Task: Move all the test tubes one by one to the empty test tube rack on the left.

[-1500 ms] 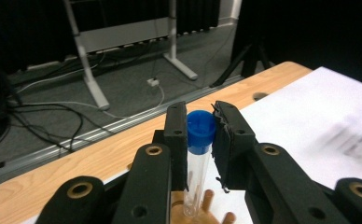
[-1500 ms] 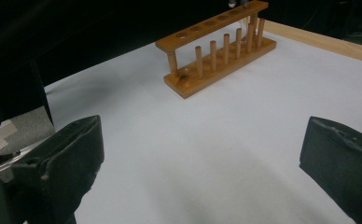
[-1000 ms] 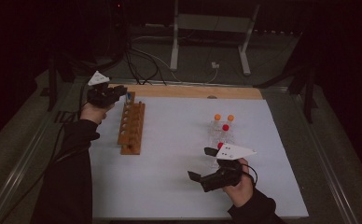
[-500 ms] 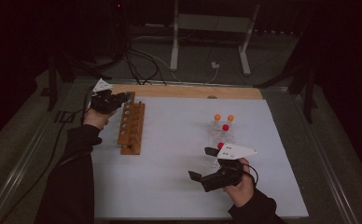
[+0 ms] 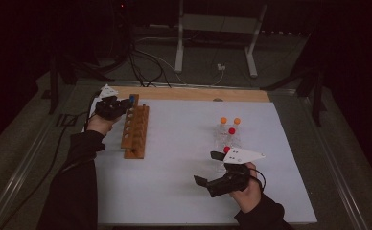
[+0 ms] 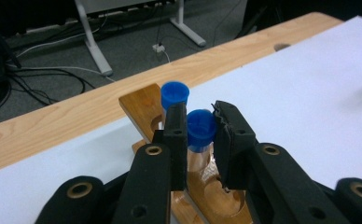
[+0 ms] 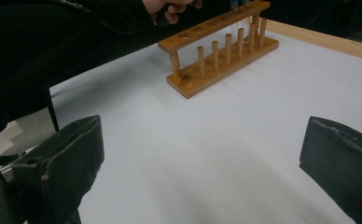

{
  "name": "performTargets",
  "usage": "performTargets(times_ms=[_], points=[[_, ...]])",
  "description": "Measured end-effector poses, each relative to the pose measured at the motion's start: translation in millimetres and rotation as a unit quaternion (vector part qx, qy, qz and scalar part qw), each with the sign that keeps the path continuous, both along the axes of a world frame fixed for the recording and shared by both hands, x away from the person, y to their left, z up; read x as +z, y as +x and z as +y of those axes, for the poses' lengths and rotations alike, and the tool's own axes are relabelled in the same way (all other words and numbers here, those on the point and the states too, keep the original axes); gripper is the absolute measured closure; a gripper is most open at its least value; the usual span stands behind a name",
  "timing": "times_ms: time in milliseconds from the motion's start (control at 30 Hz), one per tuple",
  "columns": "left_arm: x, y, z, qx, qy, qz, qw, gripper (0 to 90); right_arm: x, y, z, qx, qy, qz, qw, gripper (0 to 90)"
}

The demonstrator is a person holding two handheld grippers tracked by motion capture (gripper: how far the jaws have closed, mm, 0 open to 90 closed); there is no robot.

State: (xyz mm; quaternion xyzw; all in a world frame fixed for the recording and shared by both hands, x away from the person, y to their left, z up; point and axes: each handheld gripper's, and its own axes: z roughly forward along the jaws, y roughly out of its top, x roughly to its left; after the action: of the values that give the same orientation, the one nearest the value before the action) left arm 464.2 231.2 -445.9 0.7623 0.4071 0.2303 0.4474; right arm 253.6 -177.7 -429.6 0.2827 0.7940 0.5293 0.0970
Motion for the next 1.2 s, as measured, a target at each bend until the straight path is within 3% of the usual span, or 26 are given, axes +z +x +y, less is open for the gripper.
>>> performTargets(times_ms=[167, 333, 533, 667, 733, 933, 1200], points=[[0.9, -0.7, 1.7, -0.003, -0.005, 0.003, 1.0, 75.8, 0.6, -0.3, -0.2, 0.0, 0.001, 0.0, 1.0, 0.0], [9.3, -10.0, 1.4, -0.019, -0.018, 0.004, 0.9996, 48.9, 5.0, -0.6, -3.8, -0.005, 0.005, -0.005, 1.0, 0.0], [24.7, -31.5, -4.3, -0.05, -0.034, 0.002, 0.9982, 22.0, 12.8, -0.1, -13.0, -0.015, 0.009, -0.014, 0.9998, 0.0], [32.4, -48.5, -10.0, -0.084, -0.045, 0.006, 0.9955, 9.1, 19.8, 0.5, -22.7, -0.03, 0.009, -0.03, 0.9991, 0.0], [34.0, -56.8, -12.6, -0.111, -0.056, 0.014, 0.9921, 2.9, 22.3, 2.1, -28.7, -0.039, 0.007, -0.035, 0.9986, 0.0], [34.0, -86.8, -22.3, -0.142, -0.061, 0.009, 0.988, 1.2, 24.9, 6.5, -45.3, -0.068, -0.007, -0.053, 0.9963, 0.0], [33.3, -121.9, -36.1, -0.184, -0.066, 0.006, 0.9807, 1.2, 15.3, 9.7, -61.0, -0.123, -0.023, -0.037, 0.9915, 0.0]])
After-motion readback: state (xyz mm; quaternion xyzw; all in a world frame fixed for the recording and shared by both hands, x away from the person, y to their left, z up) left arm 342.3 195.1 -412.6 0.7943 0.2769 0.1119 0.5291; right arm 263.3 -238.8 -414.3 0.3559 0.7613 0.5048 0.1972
